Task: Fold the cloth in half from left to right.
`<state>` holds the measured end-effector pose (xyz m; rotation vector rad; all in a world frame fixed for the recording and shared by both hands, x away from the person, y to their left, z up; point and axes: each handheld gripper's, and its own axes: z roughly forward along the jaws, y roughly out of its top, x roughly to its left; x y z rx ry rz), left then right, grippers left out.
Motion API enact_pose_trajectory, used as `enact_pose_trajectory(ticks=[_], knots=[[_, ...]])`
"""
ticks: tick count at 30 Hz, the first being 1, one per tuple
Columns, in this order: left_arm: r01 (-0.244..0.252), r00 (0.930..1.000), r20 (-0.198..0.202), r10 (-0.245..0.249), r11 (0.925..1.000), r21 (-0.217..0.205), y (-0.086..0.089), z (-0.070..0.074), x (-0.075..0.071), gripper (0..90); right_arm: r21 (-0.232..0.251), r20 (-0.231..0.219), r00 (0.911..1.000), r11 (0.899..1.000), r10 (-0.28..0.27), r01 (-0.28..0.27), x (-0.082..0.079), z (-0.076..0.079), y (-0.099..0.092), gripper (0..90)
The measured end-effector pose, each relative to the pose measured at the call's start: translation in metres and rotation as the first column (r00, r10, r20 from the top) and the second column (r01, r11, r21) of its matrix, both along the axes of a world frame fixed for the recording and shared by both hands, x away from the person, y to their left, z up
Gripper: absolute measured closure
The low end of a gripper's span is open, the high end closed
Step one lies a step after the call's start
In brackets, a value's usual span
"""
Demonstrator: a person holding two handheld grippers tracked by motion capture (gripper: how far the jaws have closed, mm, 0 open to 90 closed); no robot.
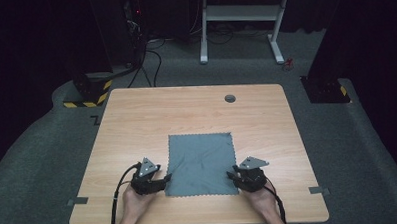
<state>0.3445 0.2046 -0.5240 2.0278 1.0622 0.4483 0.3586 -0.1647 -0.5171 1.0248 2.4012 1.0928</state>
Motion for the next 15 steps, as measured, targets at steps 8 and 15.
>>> enact_pose_trajectory(ticks=[8,15], knots=[[-0.019,0.9984,-0.054,0.017,0.9992,-0.036,-0.003,0.009,0.033,43.8,-0.003,0.040,0.9881,0.989,0.149,-0.149,-0.013,0.015,0.038,74.9],[-0.095,0.9948,-0.035,0.095,0.9954,-0.002,-0.005,0.013,0.069,45.4,-0.012,0.030,0.9686,0.969,0.247,-0.246,-0.015,0.008,0.084,76.8]])
